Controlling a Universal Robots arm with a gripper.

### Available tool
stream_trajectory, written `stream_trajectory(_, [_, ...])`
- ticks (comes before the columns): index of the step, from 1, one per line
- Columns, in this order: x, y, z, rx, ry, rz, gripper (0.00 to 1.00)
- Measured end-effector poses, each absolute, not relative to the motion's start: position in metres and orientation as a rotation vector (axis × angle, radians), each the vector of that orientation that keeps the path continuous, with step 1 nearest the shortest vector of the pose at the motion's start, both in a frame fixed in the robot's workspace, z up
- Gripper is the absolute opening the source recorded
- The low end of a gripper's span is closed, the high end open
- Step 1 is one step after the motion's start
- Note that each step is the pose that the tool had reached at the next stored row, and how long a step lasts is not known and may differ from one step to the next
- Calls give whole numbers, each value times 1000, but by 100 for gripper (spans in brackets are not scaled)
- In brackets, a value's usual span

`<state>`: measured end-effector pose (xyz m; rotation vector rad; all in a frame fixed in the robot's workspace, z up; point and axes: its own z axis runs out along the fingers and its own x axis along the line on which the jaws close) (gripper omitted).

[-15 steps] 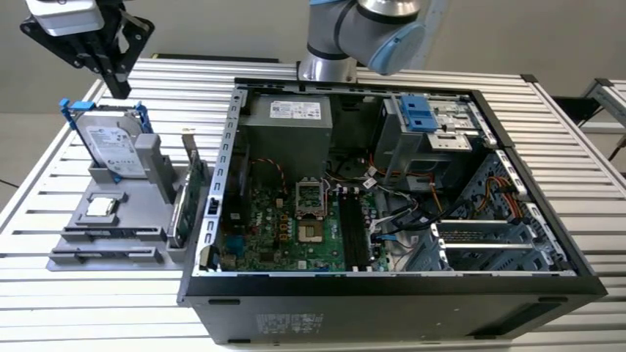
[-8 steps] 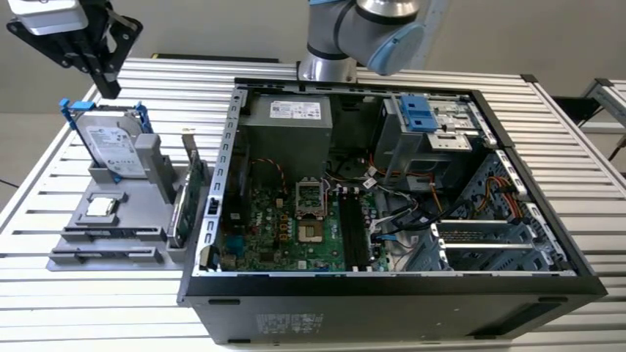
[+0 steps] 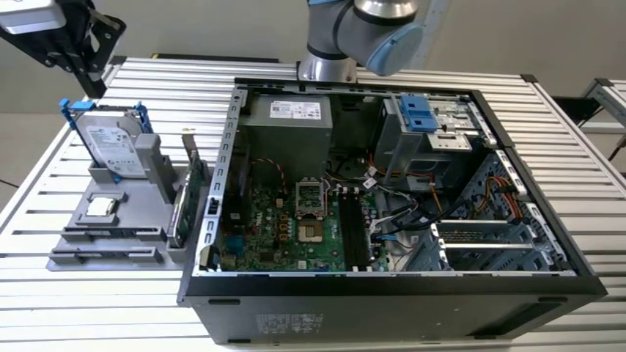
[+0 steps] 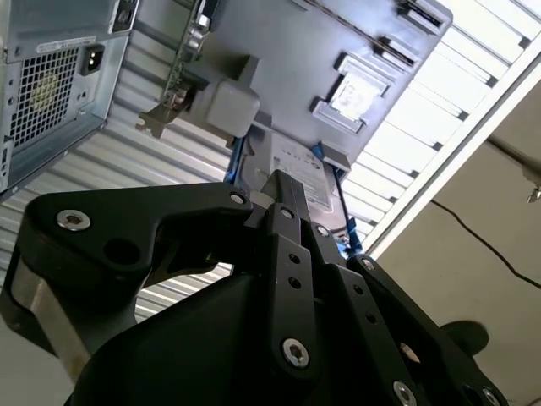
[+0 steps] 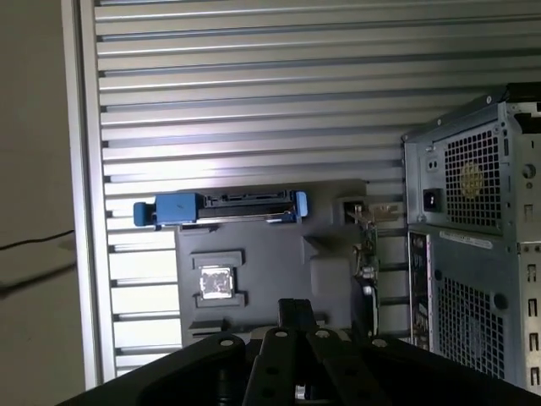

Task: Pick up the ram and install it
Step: 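Reach for the ram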

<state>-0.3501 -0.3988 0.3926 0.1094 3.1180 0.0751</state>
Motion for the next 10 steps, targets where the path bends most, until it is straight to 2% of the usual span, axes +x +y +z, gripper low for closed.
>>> stream_trajectory(10, [-363, -399, 393, 106, 3118, 75, 0])
